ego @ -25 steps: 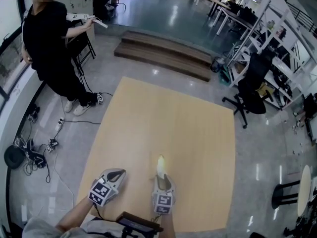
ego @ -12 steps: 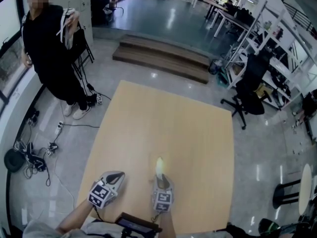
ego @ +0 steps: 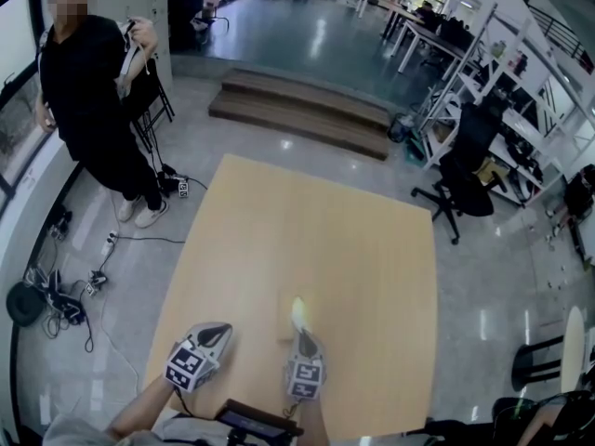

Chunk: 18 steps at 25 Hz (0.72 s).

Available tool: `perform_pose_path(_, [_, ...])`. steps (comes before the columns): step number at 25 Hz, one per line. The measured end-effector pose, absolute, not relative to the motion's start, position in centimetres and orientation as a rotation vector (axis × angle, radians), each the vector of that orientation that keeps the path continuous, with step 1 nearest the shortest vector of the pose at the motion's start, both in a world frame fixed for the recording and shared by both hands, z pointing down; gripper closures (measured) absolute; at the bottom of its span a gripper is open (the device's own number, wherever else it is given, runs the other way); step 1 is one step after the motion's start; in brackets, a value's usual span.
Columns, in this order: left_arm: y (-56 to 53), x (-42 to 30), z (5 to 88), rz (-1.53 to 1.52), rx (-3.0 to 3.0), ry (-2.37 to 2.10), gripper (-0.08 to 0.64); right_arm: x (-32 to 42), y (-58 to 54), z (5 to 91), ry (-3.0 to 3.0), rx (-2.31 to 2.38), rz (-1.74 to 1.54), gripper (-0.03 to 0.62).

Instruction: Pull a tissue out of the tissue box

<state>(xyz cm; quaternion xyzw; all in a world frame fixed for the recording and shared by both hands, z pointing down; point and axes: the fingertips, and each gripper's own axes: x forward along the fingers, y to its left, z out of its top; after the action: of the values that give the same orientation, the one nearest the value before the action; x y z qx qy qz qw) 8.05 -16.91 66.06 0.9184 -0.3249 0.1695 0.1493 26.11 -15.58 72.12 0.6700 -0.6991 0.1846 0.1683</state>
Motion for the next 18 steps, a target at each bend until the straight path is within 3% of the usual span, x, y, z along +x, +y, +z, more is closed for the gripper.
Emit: perform_pose_path(18, [-16.9, 7.5, 66.0, 0.458, 2.648, -0.946, 0.554, 26.0, -15.8, 69.7, -2.020, 1.969, 0.436, 0.588])
